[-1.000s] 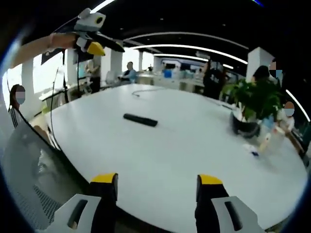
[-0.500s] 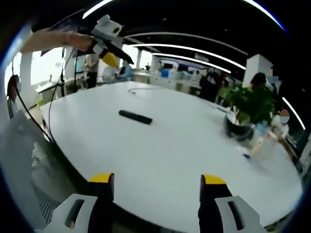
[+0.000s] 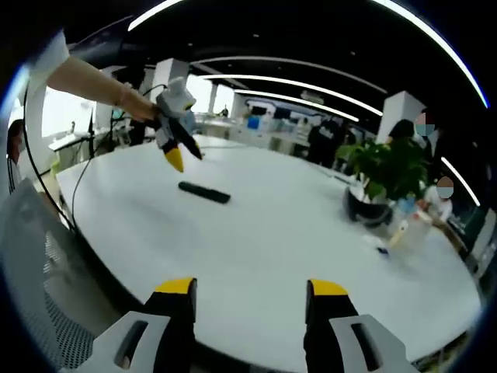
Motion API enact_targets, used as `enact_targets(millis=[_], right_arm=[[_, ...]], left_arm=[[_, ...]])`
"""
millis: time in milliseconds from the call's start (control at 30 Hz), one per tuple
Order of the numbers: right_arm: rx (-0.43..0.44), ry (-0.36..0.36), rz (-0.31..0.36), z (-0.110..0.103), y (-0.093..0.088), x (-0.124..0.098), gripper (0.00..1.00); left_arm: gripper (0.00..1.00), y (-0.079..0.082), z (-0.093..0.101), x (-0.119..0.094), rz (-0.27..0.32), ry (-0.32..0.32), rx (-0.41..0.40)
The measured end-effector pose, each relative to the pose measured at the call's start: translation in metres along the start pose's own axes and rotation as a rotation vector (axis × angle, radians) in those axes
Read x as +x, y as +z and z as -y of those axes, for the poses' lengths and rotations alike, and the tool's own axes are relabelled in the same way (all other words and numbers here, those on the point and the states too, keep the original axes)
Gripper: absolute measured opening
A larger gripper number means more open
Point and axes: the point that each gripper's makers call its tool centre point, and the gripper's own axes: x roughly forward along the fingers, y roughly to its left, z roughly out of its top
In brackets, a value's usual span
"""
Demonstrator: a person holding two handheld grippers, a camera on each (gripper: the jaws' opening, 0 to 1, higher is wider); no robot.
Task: Press the specified remote control buttons in sequence, fully releasing each button before pressing the next.
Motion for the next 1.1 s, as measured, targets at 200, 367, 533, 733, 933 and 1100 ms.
enact_targets(millis=[200,367,533,733,933,1100], right_arm=[[0.002,-0.014,-0.015,0.006,-0.002,0.002,0.50],[-0.027,0.024,0.018,0.001,0.009,0.010,0.51],[0.010,0.028,0.006,0.004,0.009,0.018,0.50],[0.030,0.062,0.012,-0.014,0.015,0.026,0.51],[0.111,0.076,0.038,-0.012,0.020,0.030,0.54],[0.090,0.078,0.018,-0.014,0.017,0.030,0.54]], left_arm=[[0.70,-0.005,-0.012,0.016,-0.029,0.010,0.001],[0.69,-0.003,-0.016,0.019,-0.032,0.016,0.015],[0.69,0.000,-0.017,0.018,-0.028,0.013,0.019],[0.69,0.011,-0.015,0.023,-0.017,0.010,0.011],[0.69,0.066,0.004,0.028,0.097,-0.026,0.052],[0.70,0.092,0.006,0.032,0.108,-0.042,0.069]])
